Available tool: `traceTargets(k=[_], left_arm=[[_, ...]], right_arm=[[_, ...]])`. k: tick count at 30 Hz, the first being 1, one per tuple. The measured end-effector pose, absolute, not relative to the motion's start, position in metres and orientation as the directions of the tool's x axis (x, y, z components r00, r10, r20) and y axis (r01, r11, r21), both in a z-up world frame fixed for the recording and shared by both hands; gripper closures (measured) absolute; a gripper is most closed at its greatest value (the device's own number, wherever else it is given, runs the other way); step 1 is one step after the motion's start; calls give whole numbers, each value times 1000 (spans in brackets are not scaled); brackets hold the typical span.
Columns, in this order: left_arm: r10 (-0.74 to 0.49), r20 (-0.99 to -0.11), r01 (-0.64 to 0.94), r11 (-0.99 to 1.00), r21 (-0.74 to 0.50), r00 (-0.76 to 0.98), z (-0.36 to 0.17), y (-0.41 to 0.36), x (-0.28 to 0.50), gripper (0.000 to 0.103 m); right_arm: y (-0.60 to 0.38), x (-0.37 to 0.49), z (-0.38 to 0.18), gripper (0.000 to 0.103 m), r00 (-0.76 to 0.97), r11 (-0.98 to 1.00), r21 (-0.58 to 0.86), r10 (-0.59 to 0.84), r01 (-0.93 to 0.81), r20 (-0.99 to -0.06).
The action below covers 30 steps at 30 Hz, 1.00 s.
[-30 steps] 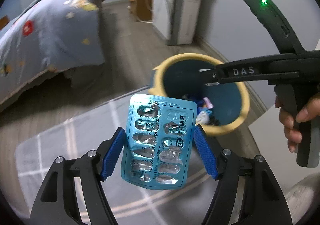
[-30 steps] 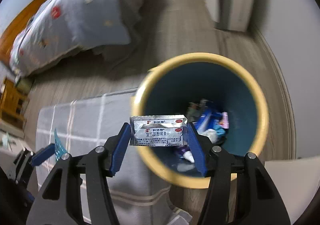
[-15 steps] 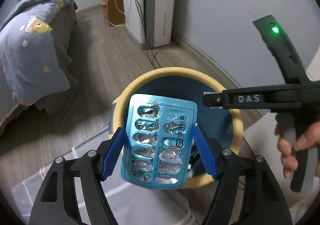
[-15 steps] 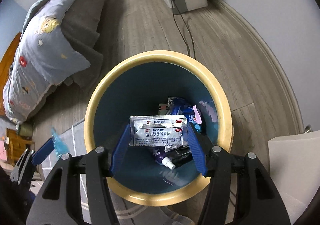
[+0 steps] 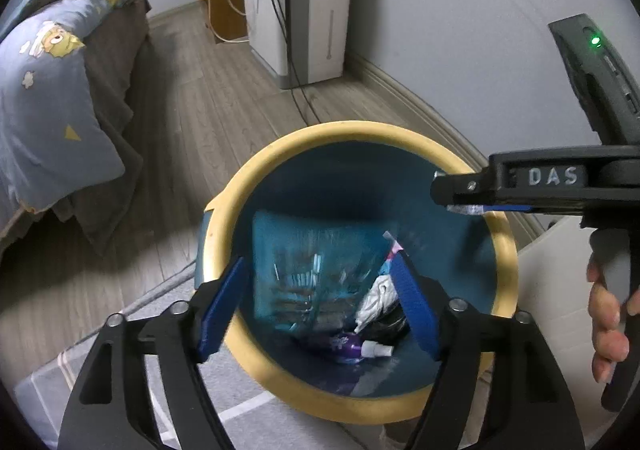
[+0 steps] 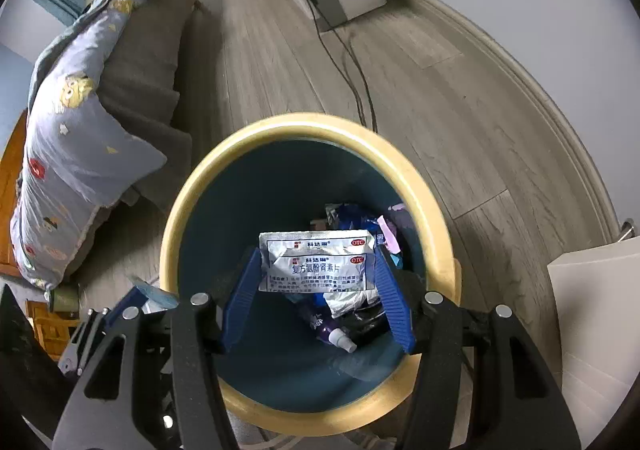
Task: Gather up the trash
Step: 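Carry the blister pack and sachet over the bin and release both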
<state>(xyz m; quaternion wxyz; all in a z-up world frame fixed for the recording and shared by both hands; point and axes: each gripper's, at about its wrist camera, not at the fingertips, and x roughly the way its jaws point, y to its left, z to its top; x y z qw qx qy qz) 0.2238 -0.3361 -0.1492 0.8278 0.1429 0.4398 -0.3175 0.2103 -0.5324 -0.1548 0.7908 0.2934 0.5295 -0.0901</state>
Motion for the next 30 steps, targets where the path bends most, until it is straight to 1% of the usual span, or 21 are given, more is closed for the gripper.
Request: traceTargets(k=[4,7,13,14,15,16,17,24,30], left_arm=[[-399,-813,646,763,-37,424,-149,-329,225,17],[-392,-815,633,773,-39,427,-151,-320,226,17],[-379,-813,613,789,-35,441,-147,-299,226,16],[-376,-813,612,791,-31,445,-145,-297,226,16],[-374,-812,610,792,-28,447,-144,-294,226,16],[-371,-813,607,794,-28,449,-144,-291,227,16],[-371,-813,603,797,-30,449,-143,-287,228,16],[-366,-810,586,810,-34,458,-143,-275,229,15],[-376,-807,592,805,-41,455,-145,-279,221,13]], right_arm=[[-523,216,-158,46,409,828,356,171,434,-896],[-516,220,-161,46,403,839,342,163,424,-901],[-494,237,-165,45,411,853,365,201,373,-889],[-491,240,-164,42,416,854,370,206,366,-886],[-488,242,-163,30,419,853,370,203,367,-885],[-486,243,-162,25,425,854,368,197,369,-884],[-484,244,-161,23,428,856,363,192,367,-883],[-483,242,-160,23,408,872,323,160,368,-899],[-497,225,-152,23,415,881,300,134,367,-900]])
